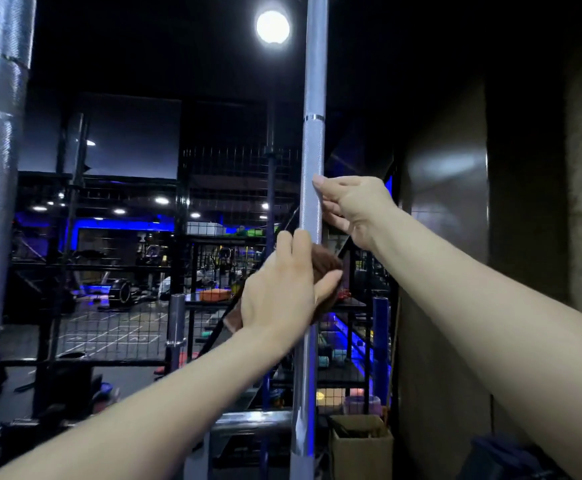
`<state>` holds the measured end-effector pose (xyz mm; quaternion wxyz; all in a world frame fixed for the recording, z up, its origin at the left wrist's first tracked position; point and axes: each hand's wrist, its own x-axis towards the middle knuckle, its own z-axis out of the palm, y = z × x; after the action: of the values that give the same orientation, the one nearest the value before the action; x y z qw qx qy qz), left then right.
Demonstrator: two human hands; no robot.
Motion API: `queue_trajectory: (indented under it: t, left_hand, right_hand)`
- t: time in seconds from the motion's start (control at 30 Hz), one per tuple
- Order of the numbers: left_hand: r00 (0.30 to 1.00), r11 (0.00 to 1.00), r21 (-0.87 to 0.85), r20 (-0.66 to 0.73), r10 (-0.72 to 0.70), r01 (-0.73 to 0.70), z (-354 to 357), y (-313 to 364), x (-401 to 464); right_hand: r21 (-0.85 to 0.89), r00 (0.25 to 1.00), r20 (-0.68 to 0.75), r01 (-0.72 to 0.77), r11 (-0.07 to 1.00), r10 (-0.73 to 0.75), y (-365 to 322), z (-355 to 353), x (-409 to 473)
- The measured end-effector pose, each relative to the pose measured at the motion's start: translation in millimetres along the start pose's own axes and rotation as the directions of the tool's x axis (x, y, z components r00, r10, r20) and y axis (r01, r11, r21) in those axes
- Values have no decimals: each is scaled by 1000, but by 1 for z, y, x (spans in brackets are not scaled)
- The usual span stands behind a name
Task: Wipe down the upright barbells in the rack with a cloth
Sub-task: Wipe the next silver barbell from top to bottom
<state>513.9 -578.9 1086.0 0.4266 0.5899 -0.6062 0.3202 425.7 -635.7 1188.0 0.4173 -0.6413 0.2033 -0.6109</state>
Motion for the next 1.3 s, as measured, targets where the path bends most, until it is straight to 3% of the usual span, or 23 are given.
queue_trajectory:
  t: [0.17,0.27,0.43,0.6,0.77,0.9,1.17,1.3]
  left_hand:
    - [999,999,-39,-51,20,-22,-15,-1,44]
    - [992,998,-51,-123,-26,20,-21,6,79]
    - [993,999,11,-110,-39,40,8,3,17]
    - [1000,996,83,2,-22,22,8,-1,-6]
    - [992,999,-17,-123,-34,32,-14,3,56]
    - [989,996,-81,-144,-34,22,-9,6,53]
    - [998,999,-49,70,-4,8,18,-13,-42]
    - [998,998,-55,-60,-34,30,7,-6,3]
  right_hand:
    - [-40,1000,1,17,999,-17,-4,-1,-1]
    - [45,1000,-28,-2,999,3,-6,-1,8]
    - [-20,1000,4,1,1000,-1,15,-5,-1]
    - [-12,999,-7,-42,999,42,26,-5,-22]
    - [113,998,-16,-51,992,53,8,-4,-15]
    - [3,999,-46,16,1000,-16,7,-6,-5]
    - [-46,1000,-7,-8,999,7,36,0,-26]
    - [-44,1000,11,-18,999,18,27,-4,-25]
